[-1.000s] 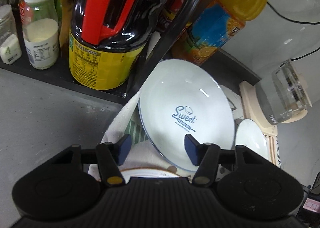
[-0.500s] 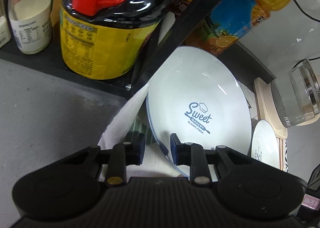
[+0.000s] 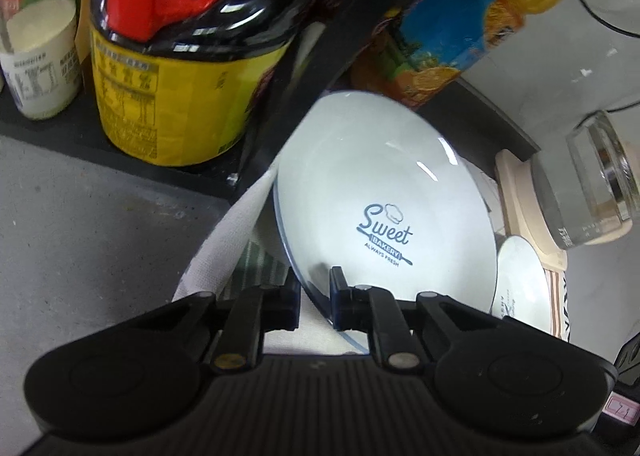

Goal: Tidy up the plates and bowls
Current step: 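Close both grippers on the rim of the 'Sweet' plate, then lift the 'Sweet' plate with both grippers and carry it over the flower plate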

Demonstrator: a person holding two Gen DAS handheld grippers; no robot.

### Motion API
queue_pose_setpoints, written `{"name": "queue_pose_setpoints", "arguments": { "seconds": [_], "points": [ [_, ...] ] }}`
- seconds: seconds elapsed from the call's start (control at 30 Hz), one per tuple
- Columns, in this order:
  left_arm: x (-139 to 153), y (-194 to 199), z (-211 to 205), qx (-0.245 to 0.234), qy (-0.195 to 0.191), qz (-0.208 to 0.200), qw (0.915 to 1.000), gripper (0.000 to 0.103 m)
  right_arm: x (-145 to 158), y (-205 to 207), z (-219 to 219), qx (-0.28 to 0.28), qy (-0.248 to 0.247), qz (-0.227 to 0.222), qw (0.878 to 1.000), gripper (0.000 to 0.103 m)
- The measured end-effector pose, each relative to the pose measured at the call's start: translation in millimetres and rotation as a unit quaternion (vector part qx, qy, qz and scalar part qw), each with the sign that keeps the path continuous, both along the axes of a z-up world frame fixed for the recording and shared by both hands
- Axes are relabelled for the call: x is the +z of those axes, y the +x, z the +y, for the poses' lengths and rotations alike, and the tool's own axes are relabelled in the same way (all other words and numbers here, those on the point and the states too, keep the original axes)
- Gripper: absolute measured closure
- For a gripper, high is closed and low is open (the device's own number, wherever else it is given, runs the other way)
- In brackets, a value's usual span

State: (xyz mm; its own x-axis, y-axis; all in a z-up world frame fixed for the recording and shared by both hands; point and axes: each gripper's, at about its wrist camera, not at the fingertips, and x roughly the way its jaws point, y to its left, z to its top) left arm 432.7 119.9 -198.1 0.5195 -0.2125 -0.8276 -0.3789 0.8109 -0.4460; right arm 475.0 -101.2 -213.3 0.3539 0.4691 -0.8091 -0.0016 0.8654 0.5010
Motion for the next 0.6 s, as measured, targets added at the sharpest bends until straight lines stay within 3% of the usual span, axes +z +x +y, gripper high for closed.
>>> {"name": "queue_pose_setpoints", "arguments": {
  "seconds": [0.6],
  "points": [
    [45, -48, -14, -0.026, 0.021, -0.027, 0.9991, 0.090, 41, -48, -24, -0.009, 0.010, -0.054, 0.998, 0.090]
  ]
}}
